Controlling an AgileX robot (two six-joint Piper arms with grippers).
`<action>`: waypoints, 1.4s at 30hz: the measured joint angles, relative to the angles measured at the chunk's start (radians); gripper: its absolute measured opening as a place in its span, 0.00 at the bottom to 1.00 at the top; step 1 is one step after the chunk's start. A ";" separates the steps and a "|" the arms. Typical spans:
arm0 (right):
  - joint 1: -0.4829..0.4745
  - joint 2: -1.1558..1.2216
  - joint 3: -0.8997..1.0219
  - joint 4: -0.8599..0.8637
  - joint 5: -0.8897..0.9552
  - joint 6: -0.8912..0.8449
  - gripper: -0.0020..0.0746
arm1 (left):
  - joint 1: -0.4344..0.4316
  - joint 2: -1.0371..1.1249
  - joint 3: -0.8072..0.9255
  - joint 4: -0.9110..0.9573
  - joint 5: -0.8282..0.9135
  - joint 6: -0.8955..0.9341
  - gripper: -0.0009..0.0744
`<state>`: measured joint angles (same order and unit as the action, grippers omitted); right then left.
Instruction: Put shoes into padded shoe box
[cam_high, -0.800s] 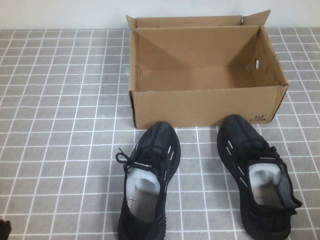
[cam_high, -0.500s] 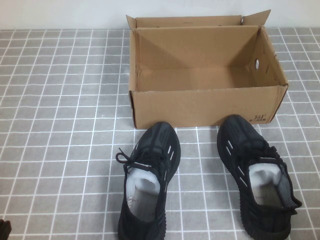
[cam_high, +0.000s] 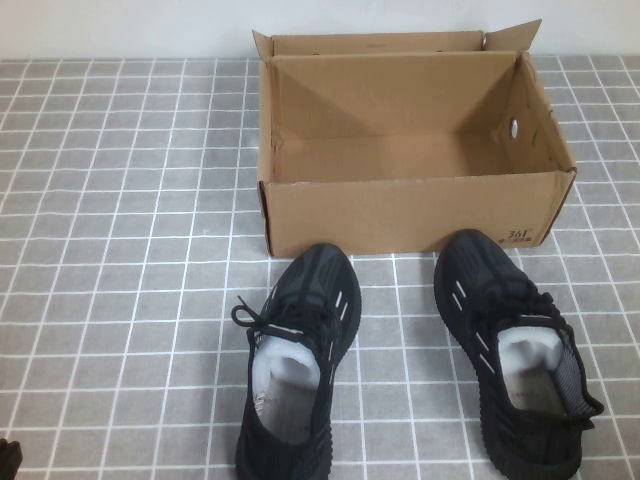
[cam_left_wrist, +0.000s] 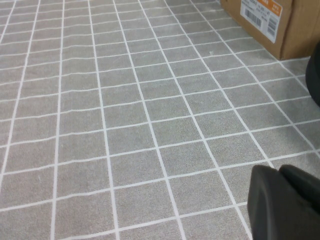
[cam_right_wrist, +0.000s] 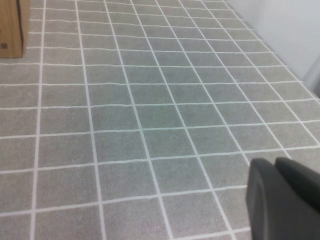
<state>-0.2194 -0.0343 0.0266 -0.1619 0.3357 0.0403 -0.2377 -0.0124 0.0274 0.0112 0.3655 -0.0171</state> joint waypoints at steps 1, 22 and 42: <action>0.000 0.000 0.000 0.000 0.000 0.000 0.02 | 0.000 0.000 0.000 0.005 0.000 0.000 0.01; 0.002 0.000 0.000 0.200 -0.234 0.010 0.02 | 0.060 0.000 0.000 0.015 0.000 0.000 0.01; 0.002 0.004 -0.182 0.181 -0.875 0.245 0.02 | 0.060 0.000 0.000 0.015 0.000 0.000 0.01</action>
<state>-0.2171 -0.0301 -0.1558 0.0190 -0.5390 0.2849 -0.1773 -0.0124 0.0274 0.0260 0.3655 -0.0171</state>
